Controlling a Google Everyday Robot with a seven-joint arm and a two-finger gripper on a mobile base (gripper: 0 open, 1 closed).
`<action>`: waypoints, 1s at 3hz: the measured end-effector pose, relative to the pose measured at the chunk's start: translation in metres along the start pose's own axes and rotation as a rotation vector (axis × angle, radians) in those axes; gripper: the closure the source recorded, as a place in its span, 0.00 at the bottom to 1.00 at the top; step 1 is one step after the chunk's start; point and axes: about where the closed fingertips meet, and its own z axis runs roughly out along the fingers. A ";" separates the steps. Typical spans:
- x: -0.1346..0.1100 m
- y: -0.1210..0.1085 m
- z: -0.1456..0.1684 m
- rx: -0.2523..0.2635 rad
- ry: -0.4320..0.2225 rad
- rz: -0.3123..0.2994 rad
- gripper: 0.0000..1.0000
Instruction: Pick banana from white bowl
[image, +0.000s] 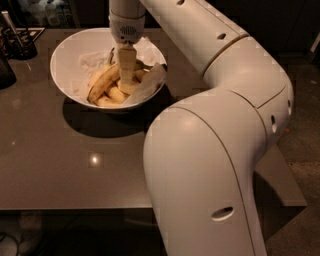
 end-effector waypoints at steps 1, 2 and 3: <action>-0.001 -0.003 0.002 -0.004 -0.005 -0.005 0.35; -0.001 -0.004 0.003 0.001 -0.003 -0.016 0.53; 0.002 -0.002 0.003 -0.001 0.001 -0.031 0.78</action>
Offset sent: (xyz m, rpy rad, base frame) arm -0.0185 -0.0196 0.0005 -0.0716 0.0752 0.0327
